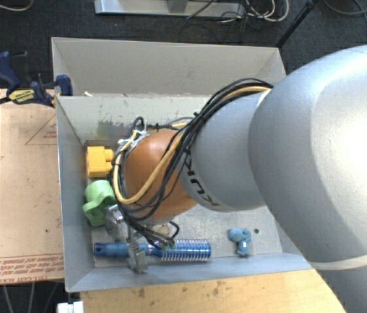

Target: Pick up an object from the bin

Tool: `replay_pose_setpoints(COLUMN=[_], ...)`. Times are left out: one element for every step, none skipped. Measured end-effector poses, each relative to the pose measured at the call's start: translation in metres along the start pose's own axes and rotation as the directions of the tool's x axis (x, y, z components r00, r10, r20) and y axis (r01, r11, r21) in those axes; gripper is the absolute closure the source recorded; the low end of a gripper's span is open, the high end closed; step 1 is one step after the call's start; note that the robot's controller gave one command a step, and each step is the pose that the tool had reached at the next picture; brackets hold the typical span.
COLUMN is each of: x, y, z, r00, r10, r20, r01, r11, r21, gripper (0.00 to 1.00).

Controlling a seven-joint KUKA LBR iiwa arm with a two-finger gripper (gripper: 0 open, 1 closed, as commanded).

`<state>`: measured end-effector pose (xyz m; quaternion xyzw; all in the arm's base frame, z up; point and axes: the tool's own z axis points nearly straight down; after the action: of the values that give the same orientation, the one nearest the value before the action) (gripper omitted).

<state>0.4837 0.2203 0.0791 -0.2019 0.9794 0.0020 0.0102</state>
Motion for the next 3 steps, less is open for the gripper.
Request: replay_pose_setpoints(x=[0.006,-0.1,-0.124], y=[0.001,-0.043,-0.066], z=[0.003,-0.107,-0.252], r00=[1.0,1.0,1.0], r10=[-0.001,0.018,0.016], r20=[-0.02,-0.007,-0.006], r01=[0.001,-0.018,-0.016], r11=[1.0,1.0,1.0], r21=[-0.002,0.001,0.001], gripper=[1.0,1.0,1.0])
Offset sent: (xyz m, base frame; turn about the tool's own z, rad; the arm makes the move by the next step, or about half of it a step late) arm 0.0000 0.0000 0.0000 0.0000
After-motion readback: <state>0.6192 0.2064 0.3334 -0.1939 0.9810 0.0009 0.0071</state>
